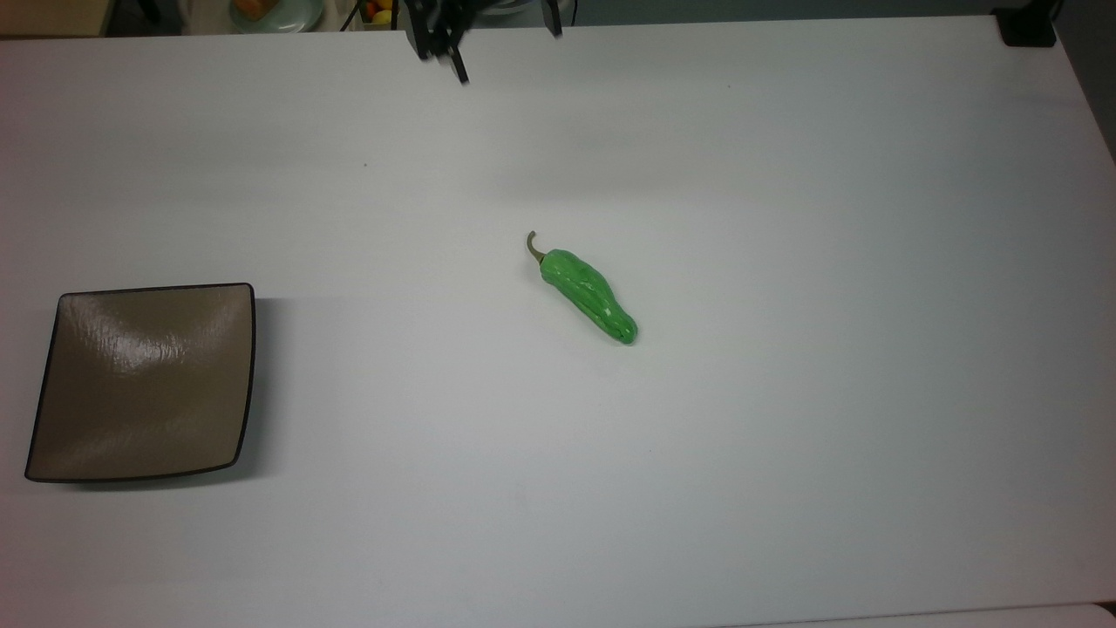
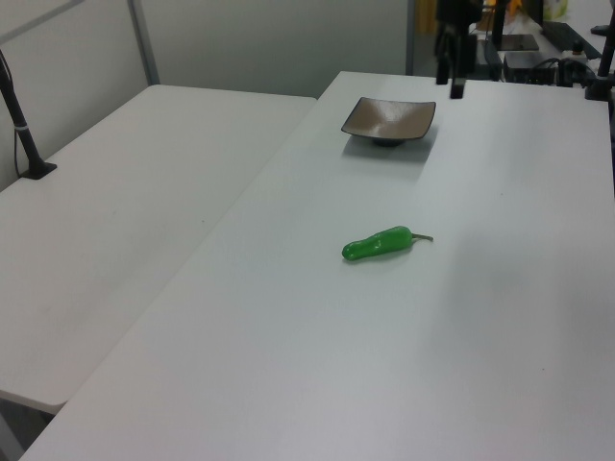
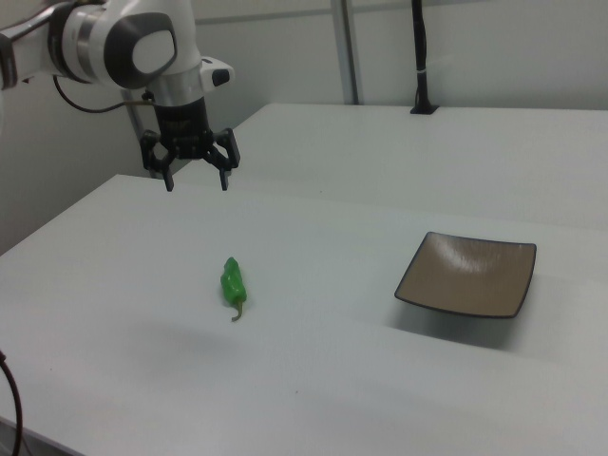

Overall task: Chili peppers are placed on a ceramic plate
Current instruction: 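Move the open gripper over the green chili pepper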

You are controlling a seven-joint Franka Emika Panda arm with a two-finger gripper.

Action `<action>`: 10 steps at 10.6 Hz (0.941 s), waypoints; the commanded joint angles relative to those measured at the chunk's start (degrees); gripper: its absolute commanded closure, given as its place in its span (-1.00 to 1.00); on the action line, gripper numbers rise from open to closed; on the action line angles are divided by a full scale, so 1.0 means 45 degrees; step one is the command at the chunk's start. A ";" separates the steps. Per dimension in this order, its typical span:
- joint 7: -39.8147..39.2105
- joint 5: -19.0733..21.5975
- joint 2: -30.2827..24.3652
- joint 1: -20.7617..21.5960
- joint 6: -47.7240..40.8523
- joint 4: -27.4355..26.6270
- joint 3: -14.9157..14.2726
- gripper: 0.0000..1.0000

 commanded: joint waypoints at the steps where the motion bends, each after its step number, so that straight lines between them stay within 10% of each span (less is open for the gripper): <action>1: -0.0155 0.0154 0.0804 0.0048 0.1489 -0.0143 0.0224 -1.00; 10: -0.0155 -0.0003 0.2953 0.0262 0.3230 -0.0221 0.0360 -1.00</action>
